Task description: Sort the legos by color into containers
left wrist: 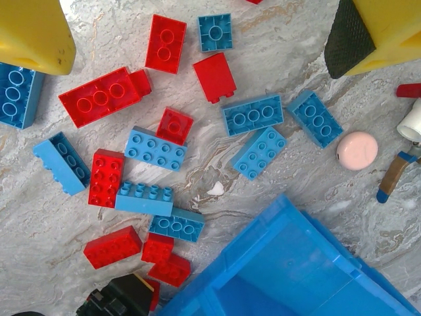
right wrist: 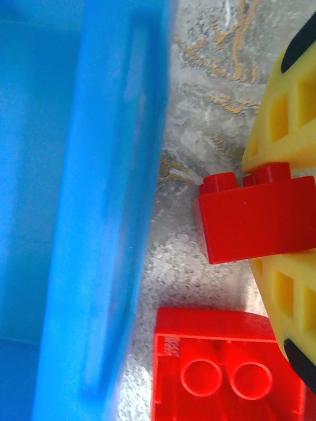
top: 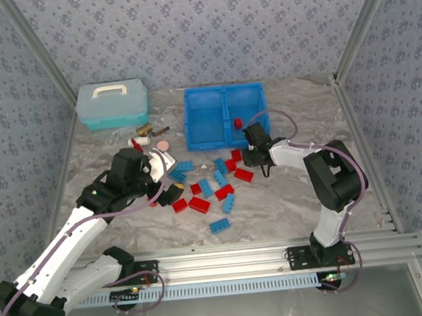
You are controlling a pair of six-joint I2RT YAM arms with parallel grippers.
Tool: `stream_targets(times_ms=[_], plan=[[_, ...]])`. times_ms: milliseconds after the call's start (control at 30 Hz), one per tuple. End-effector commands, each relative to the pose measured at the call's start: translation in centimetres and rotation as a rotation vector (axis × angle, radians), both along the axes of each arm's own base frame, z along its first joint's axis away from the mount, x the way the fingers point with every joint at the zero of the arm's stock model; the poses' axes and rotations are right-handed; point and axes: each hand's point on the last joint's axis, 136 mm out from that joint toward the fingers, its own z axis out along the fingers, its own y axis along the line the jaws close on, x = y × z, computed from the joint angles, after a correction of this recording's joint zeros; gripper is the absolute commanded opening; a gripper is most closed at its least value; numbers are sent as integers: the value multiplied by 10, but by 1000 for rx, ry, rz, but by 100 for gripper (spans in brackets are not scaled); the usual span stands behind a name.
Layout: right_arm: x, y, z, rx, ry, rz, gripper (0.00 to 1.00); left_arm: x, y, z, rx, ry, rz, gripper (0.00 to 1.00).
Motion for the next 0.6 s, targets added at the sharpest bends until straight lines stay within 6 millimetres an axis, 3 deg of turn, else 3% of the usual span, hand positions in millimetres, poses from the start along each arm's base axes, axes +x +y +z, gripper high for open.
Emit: stream_targets(times_ms=[0, 167, 267, 433, 500, 567], plan=[[-7, 5, 19, 38, -45, 10, 30, 2, -2, 3, 3, -22, -10, 99], [-29, 0, 38, 41, -84, 7, 24, 2, -2, 3, 3, -23, -10, 99], [-46, -4, 63, 39, -134, -1, 23, 1, -2, 3, 3, -23, -11, 99], [-56, 1, 153, 95, -361, 13, 25, 2, -3, 6, -6, -27, -12, 99], [-49, 3, 178, 132, -419, 12, 26, 0, -4, 8, -11, -28, -18, 99], [-33, 4, 189, 131, -429, 12, 26, -1, -4, 11, -23, -37, -23, 99]])
